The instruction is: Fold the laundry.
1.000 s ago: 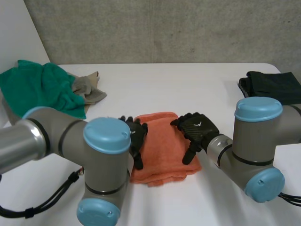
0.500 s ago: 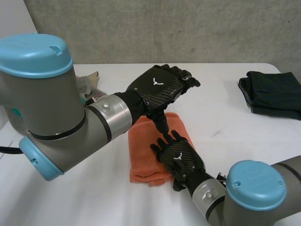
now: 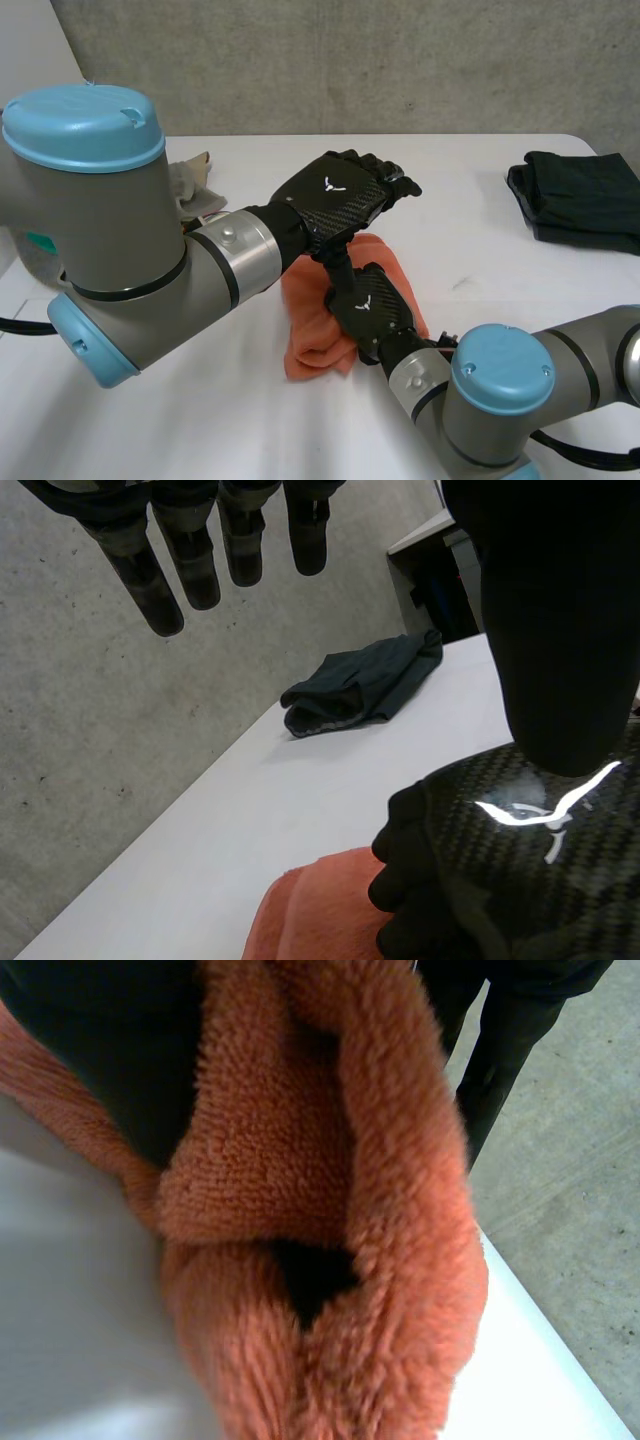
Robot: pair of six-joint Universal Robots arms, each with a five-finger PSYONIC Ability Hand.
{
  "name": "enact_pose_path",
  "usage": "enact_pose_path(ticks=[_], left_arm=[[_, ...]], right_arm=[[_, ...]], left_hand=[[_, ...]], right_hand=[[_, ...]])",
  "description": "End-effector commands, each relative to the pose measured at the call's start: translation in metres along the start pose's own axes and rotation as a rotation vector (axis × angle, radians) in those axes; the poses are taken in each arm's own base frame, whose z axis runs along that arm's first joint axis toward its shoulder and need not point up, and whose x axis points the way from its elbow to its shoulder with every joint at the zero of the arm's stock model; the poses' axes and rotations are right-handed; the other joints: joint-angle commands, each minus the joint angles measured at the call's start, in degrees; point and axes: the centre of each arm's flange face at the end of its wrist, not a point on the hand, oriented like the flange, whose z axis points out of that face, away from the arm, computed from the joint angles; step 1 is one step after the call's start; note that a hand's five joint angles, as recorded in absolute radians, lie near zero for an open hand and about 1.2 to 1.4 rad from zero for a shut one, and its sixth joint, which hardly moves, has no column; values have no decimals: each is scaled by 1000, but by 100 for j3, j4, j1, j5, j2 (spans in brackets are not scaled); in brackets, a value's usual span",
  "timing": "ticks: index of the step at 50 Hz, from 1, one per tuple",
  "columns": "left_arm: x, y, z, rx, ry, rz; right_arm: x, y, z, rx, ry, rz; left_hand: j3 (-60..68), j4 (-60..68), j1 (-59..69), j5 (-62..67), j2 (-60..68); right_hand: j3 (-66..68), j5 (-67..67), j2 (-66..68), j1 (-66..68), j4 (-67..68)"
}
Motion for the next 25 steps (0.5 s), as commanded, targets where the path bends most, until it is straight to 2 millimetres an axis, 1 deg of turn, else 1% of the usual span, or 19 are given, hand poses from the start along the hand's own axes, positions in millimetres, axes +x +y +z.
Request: enact_pose_path(ticks=[1, 3, 4, 6, 7, 10, 11, 13, 14, 15, 16, 17, 19, 20, 23, 24, 25], left_arm=[[-3, 0, 0, 1, -6, 1], [-3, -3, 0, 8, -8, 4], [-4, -5, -1, 13, -10, 6], [-5, -7, -1, 21, -14, 9], [-6, -8, -1, 23, -18, 10], [-13, -11, -2, 34, -37, 13], [-15, -12, -2, 38, -45, 15], [-19, -17, -2, 50, -64, 22], [-20, -19, -3, 55, -72, 24], [-22, -23, -3, 65, -81, 29], [-23, -25, -4, 71, -87, 32], [-25, -28, -5, 79, -95, 36], [-26, -30, -6, 85, -98, 38], [-27, -30, -6, 87, -102, 39], [-27, -31, -5, 91, -104, 41], [-27, -31, -5, 93, -103, 42], [-27, -31, -5, 93, -104, 42]], right_arm=[[10, -10, 15, 45, 36, 10], [15, -15, 20, 64, 52, 7], [26, -20, 28, 87, 83, 5], [41, -23, 36, 103, 124, 5], [60, -25, 43, 115, 168, 3], [90, -27, 52, 137, 239, -2], [111, -31, 57, 157, 288, -6], [134, -35, 61, 179, 338, -13], [160, -38, 63, 199, 392, -17], [178, -38, 64, 211, 431, -15], [187, -38, 65, 217, 451, -12], [216, -38, 65, 240, 509, 1], [240, -37, 65, 259, 554, 17], [260, -34, 65, 277, 586, 32], [286, -27, 63, 289, 618, 34], [297, -18, 62, 283, 623, 28], [298, -14, 63, 279, 618, 26]], left_hand=[[109, 161, 226, 71, 144], [109, 161, 226, 71, 144], [109, 161, 226, 71, 144], [109, 161, 226, 71, 144], [109, 161, 226, 71, 144], [109, 161, 226, 71, 144], [109, 161, 226, 71, 144], [109, 161, 226, 71, 144], [109, 161, 226, 71, 144], [109, 161, 226, 71, 144], [109, 161, 226, 71, 144], [109, 161, 226, 71, 144], [109, 161, 226, 71, 144], [109, 161, 226, 71, 144], [109, 161, 226, 71, 144], [109, 161, 226, 71, 144], [92, 144, 209, 54, 128]], right_hand=[[1765, 2112, 1760, 2639, 1739], [1765, 2112, 1760, 2639, 1739], [1765, 2112, 1760, 2639, 1739], [1765, 2112, 1760, 2639, 1739], [1765, 2112, 1760, 2639, 1739], [1765, 2112, 1760, 2639, 1739], [1765, 2112, 1760, 2639, 1739], [1765, 2112, 1760, 2639, 1739], [1765, 2112, 1760, 2639, 1739], [1765, 2112, 1760, 2639, 1739], [1765, 2112, 1760, 2639, 1739], [1765, 2112, 1760, 2639, 1739], [1765, 2112, 1760, 2639, 1739], [1765, 2112, 1760, 2639, 1739], [1765, 2112, 1760, 2639, 1739], [1765, 2112, 1760, 2639, 1739], [1765, 2112, 1760, 2639, 1739]])
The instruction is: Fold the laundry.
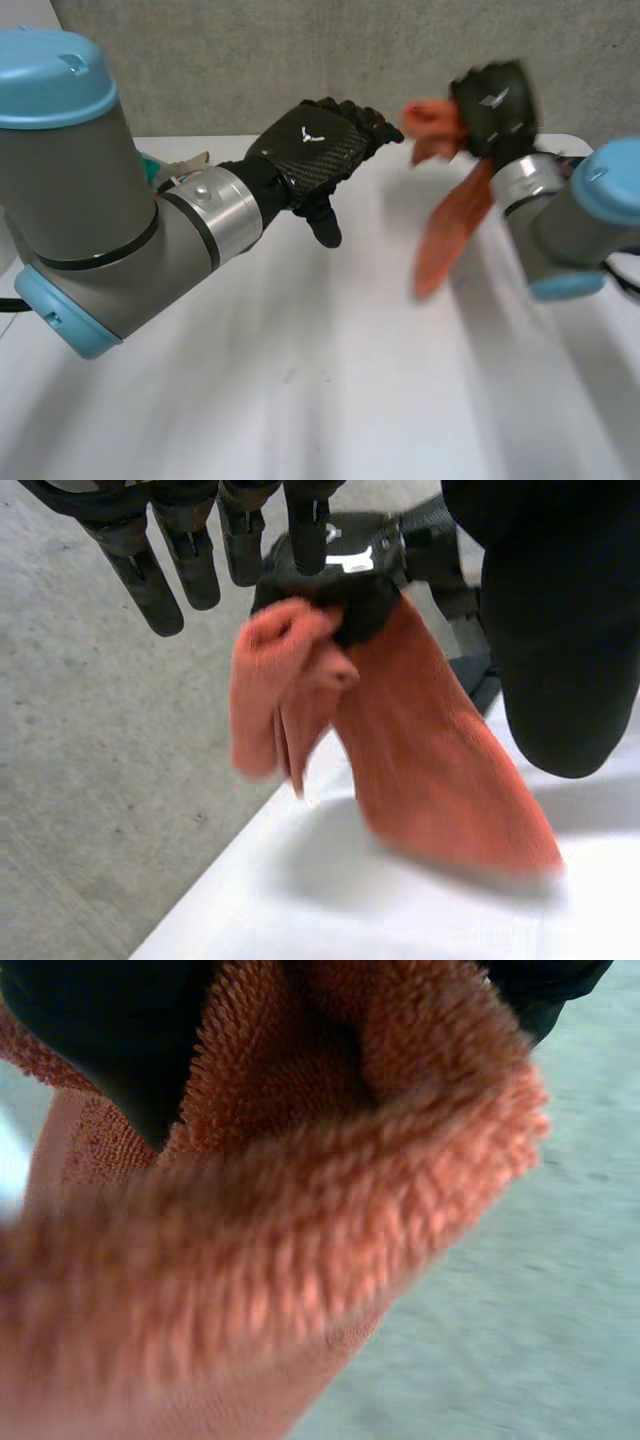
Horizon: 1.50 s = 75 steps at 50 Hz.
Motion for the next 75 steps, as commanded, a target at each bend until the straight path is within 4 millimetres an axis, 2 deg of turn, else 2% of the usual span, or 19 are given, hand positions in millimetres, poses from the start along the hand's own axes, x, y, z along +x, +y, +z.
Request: enact_pose_path(ticks=[1, 7, 14, 18, 22, 30, 33, 36, 40, 41, 44, 45, 49, 53, 56, 61, 64, 67, 75], left_arm=[[-1, -2, 0, 10, -5, 4], [0, 1, 0, 1, -4, -1], [-4, 9, 0, -28, -57, -48], [-18, 16, 0, -34, -159, -73], [-29, 16, -4, -18, -226, -69], [-42, 20, -8, -23, -271, -73], [-43, 21, -9, -26, -277, -86], [-46, 23, -9, -27, -285, -104], [-49, 25, -9, -28, -290, -124], [-49, 26, -9, -31, -290, -127], [-46, 32, -9, -50, -283, -138], [-46, 35, -8, -55, -282, -140], [-39, 44, -9, -81, -268, -147], [-36, 58, -5, -101, -261, -150], [-33, 64, -2, -104, -256, -150], [-22, 82, 9, -133, -225, -152], [-11, 94, 21, -139, -196, -152], [-1, 105, 33, -146, -176, -151], [11, 128, 69, -94, -173, -128]], right_arm=[[55, 27, 23, 14, 66, 7], [45, 44, 10, -51, 5, 28], [26, 47, -10, -126, -116, 74], [11, 27, -23, -183, -221, 143], [0, -4, -32, -221, -276, 326], [20, -42, -26, -175, -211, 653], [29, -58, -26, -145, -194, 734], [32, -62, -26, -135, -183, 759], [26, -47, -29, -198, -178, 748], [16, -28, -34, -279, -191, 727], [-1, 1, -46, -428, -224, 654], [-8, 15, -56, -519, -247, 569], [-5, 28, -69, -632, -236, 320], [-1, 32, -70, -627, -202, 233], [0, 23, -72, -598, -232, 238], [4, -3, -70, -520, -276, 230], [0, 6, -70, -534, -290, 206], [-10, 25, -71, -571, -319, 182], [-35, 67, -71, -625, -378, 197]], left_hand=[[92, 144, 209, 54, 128], [58, 110, 175, 20, 94], [75, 127, 192, 37, 111], [75, 127, 192, 37, 111], [58, 110, 175, 20, 94], [25, 77, 142, -14, 60], [8, 60, 125, -30, 44], [25, 77, 142, -14, 60], [8, 60, 125, -30, 44], [8, 60, 125, -30, 44], [8, 60, 125, -30, 44], [8, 60, 125, -30, 44], [-9, 43, 108, -47, 27], [41, 93, 158, 3, 77], [92, 144, 209, 54, 127], [142, 194, 259, 104, 178], [361, 413, 478, 322, 396], [461, 513, 578, 423, 497], [681, 733, 798, 643, 717]], right_hand=[[1309, 1609, 1430, 2135, 1140], [1309, 1609, 1430, 2135, 1140], [1309, 1609, 1430, 2135, 1140], [1309, 1609, 1430, 2135, 1140], [1309, 1609, 1430, 2135, 1140], [1309, 1609, 1430, 2135, 1140], [1309, 1609, 1430, 2135, 1140], [1309, 1609, 1430, 2135, 1140], [1309, 1609, 1430, 2135, 1140], [-550, -250, -430, 276, -719], [-4023, -3724, -3903, -3197, -4193], [-5549, -5250, -5429, -4723, -5719], [-5691, -5391, -5570, -4865, -5860], [-5691, -5391, -5570, -4865, -5860], [-5691, -5391, -5570, -4865, -5860], [-5691, -5391, -5570, -4865, -5860], [-5691, -5391, -5570, -4865, -5860], [-5615, -5316, -5495, -4789, -5785], [-4558, -4258, -4437, -3731, -4727]])
